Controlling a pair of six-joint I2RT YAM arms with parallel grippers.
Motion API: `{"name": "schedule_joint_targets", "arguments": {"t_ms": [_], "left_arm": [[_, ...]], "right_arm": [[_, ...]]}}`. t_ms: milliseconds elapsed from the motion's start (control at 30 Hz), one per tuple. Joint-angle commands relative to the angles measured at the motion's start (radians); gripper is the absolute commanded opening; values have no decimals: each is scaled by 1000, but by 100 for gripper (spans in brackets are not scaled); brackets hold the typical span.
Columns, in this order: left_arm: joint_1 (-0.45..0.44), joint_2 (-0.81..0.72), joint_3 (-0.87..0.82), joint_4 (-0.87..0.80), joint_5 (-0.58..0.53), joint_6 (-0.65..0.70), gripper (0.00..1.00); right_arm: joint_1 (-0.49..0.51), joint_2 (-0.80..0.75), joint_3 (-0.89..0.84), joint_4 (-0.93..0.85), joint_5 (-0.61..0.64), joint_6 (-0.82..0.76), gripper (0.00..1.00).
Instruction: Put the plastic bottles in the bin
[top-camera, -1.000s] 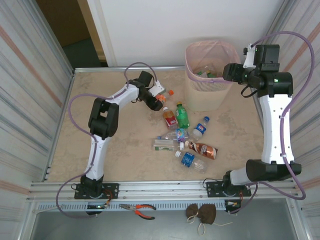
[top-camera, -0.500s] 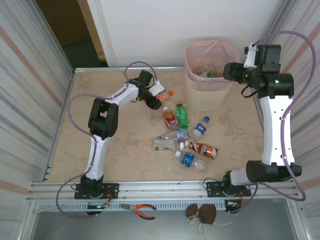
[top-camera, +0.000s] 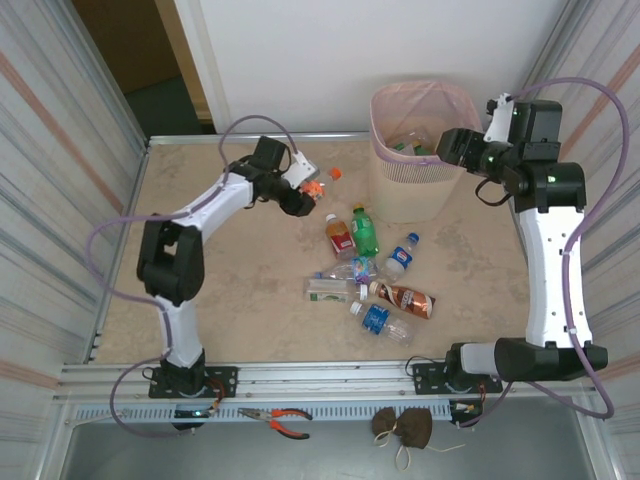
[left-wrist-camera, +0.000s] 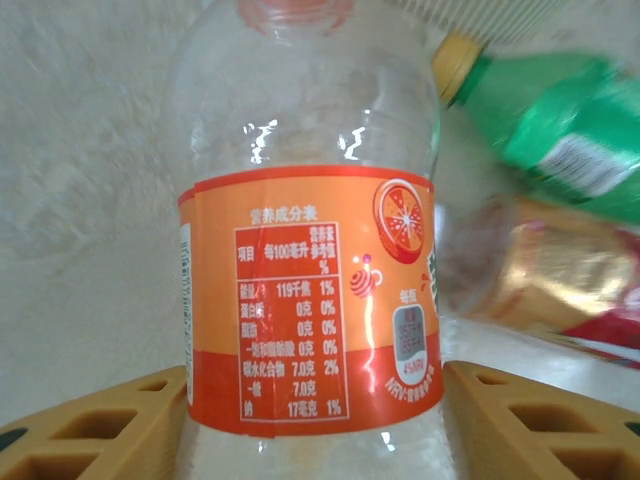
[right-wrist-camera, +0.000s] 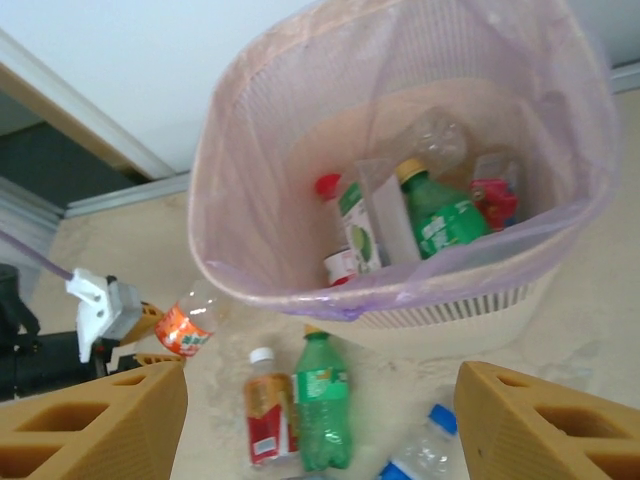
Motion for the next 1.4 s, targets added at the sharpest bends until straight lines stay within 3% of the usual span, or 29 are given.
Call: {"name": "schedule_joint_targets", "arguments": {"t_ms": [0,267,533,833,1200,1367], "left_arm": [[6,-124,-72,78,93,-50,52],[4,-381,-254,234,279,-119,51],[-13,-532,-340,327,397,-177,51],[-24,-582,-359,363,421,-219,51],[-25,-576,-367,373,414,-229,51],[-25,-573,-365,378,409,-233,51]], "right_arm": [[36,-26,-26,81,-81,86,69],[167,7,-53,210,-137,196,69],[269,82,-50,334,-195,293,68],[362,182,1,355,-200,307,61],[431,228,21,413,-189,335,61],[447,243,38,410,-189,341,53]]}}
